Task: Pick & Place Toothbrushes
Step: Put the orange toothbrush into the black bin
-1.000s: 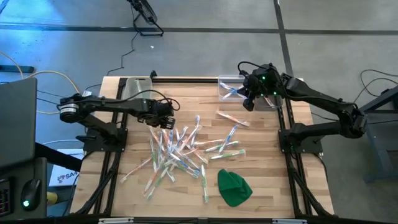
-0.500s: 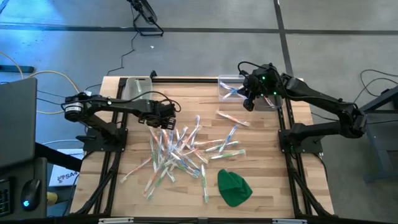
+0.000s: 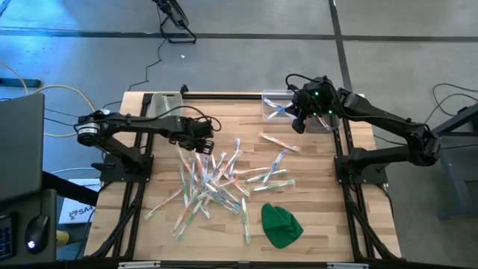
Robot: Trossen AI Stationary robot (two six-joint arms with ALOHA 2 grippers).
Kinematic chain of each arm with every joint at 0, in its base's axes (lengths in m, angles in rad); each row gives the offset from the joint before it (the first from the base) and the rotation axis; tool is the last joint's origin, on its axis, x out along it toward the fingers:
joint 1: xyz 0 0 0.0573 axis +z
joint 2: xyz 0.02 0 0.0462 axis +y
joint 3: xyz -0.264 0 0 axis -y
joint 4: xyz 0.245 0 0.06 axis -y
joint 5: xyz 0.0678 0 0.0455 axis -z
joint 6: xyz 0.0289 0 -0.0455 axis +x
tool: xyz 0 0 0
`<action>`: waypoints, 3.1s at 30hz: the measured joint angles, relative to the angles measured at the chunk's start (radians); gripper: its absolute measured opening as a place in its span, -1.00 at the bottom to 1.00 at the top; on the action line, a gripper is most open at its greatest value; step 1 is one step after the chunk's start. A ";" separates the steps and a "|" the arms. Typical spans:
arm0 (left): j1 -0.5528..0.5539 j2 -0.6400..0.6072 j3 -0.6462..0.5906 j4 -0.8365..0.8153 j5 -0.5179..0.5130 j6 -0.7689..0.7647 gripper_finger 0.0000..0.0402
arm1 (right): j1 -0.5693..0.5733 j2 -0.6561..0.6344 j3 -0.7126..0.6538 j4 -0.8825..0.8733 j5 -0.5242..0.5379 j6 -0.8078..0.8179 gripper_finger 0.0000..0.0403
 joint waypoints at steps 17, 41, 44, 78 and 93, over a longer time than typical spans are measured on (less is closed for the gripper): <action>-0.001 0.000 -0.004 -0.138 -0.031 -0.181 -0.24 | 0.000 0.000 0.000 -0.006 0.000 0.000 -0.99; -0.001 0.000 -0.030 -0.032 -0.049 -0.174 -0.24 | 0.000 0.000 0.000 -0.007 0.000 0.000 -0.99; -0.001 0.000 -0.030 -0.032 -0.050 -0.177 -0.24 | 0.000 0.000 0.000 -0.007 0.000 0.000 -0.99; -0.001 0.166 -0.030 0.028 0.001 -0.146 -0.25 | 0.000 0.000 0.000 -0.009 0.000 0.000 -0.98; -0.001 0.166 -0.030 0.058 -0.001 -0.142 -0.80 | 0.000 0.000 0.000 -0.008 0.000 0.000 -0.98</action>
